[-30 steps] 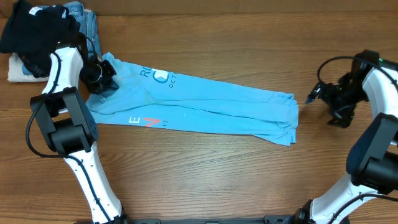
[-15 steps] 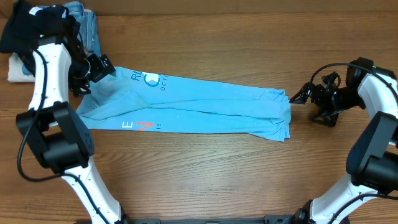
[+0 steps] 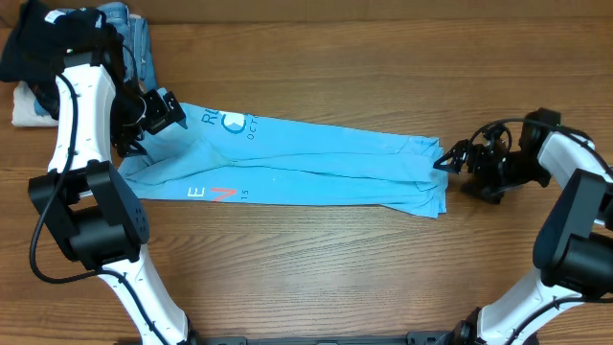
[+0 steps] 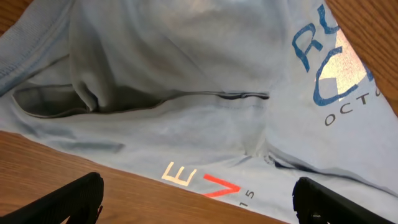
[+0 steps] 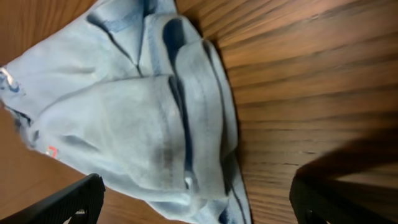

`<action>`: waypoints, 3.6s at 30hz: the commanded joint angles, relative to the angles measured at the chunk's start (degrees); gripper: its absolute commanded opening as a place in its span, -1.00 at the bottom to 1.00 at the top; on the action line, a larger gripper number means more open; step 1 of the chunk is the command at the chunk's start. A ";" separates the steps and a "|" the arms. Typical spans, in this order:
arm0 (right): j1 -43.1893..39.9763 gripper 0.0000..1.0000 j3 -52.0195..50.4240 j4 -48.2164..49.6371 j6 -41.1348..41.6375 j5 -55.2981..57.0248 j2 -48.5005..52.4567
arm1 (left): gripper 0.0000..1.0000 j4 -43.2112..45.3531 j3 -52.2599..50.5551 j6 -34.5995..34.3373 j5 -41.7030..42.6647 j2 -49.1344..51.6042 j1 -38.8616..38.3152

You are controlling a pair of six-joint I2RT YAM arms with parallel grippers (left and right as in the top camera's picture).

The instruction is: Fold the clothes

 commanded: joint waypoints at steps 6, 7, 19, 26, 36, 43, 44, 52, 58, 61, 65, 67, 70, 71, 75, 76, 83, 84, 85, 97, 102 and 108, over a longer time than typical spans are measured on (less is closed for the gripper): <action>0.72 1.00 -5.42 2.89 -1.05 -4.61 -0.33 | 1.00 -0.66 0.07 0.90 -0.46 -0.59 -0.44; 0.90 1.00 -5.99 3.02 -1.05 -4.59 -0.33 | 1.00 -0.63 0.07 0.90 -0.48 -0.59 -0.72; 7.04 0.30 -12.55 10.75 7.54 -1.27 -0.33 | 1.00 -0.94 0.07 0.94 -0.52 -0.59 -2.78; 6.69 -0.61 -12.22 11.67 10.40 1.79 -0.33 | 1.00 -1.27 0.07 0.96 -0.55 -0.59 -2.93; 0.74 -0.92 -2.47 1.09 14.67 6.32 -0.33 | 1.00 -1.66 0.07 1.20 -1.14 -0.59 -2.97; 0.13 -0.92 7.13 -10.95 15.82 17.20 -0.57 | 1.00 -1.62 0.07 1.20 -1.16 -0.59 -2.97; 0.39 -0.92 8.07 -12.00 16.87 19.02 -0.79 | 1.00 -1.57 0.07 1.18 -1.14 -0.59 -2.97; 7.85 -0.92 10.58 -14.64 21.97 28.15 -5.07 | 1.00 -1.20 0.07 1.16 -1.14 -0.59 -2.97; 17.77 -0.92 10.58 -13.92 25.64 34.03 -5.07 | 1.00 -1.18 0.07 1.16 -1.11 -0.59 -2.99; 23.06 -0.92 10.56 -12.39 26.88 37.31 -5.07 | 1.00 -1.20 0.07 1.16 -1.14 -0.59 -2.99; 28.74 -0.91 10.56 -10.64 26.88 37.27 -5.05 | 1.00 -1.22 0.07 1.16 -1.11 -0.59 -3.02; 31.21 -0.89 10.45 -9.94 26.86 37.29 -5.05 | 1.00 -1.25 0.07 1.16 -1.14 -0.59 -3.02; 34.42 -0.84 10.29 -8.85 26.67 38.18 -5.05 | 1.00 -1.33 0.07 1.16 -1.11 -0.59 -3.02; 35.43 -0.82 10.19 -8.48 26.67 38.75 -5.05 | 1.00 -1.40 0.07 1.16 -1.11 -0.59 -3.02; 39.32 -0.65 9.57 -7.08 26.64 39.85 -5.03 | 1.00 -1.51 0.07 1.18 -1.14 -0.59 -3.02; 40.00 -0.56 9.42 -6.84 26.64 39.85 -5.03 | 1.00 -1.60 0.07 1.18 -1.14 -0.59 -3.02; 41.94 0.18 9.20 -6.75 29.86 40.61 -5.05 | 1.00 -1.90 0.07 1.20 -1.14 -0.59 -3.02; 41.90 0.20 9.38 -6.88 31.28 41.16 -5.05 | 1.00 -1.92 0.07 1.20 -1.14 -0.59 -3.02; 41.70 0.21 9.88 -7.30 32.70 41.55 -5.05 | 1.00 -1.95 0.07 1.20 -1.14 -0.59 -3.02; 32.50 0.67 17.33 -14.43 33.53 41.11 -5.25 | 1.00 -2.27 0.07 1.42 -1.11 -0.59 -3.02; 30.69 -0.32 16.44 -11.41 27.85 32.39 -5.03 | 1.00 -2.25 0.07 1.84 -0.92 -0.59 -3.04; 31.12 -0.82 12.07 -6.60 27.91 29.09 -5.03 | 1.00 -2.78 0.07 1.84 -0.92 -0.59 -3.13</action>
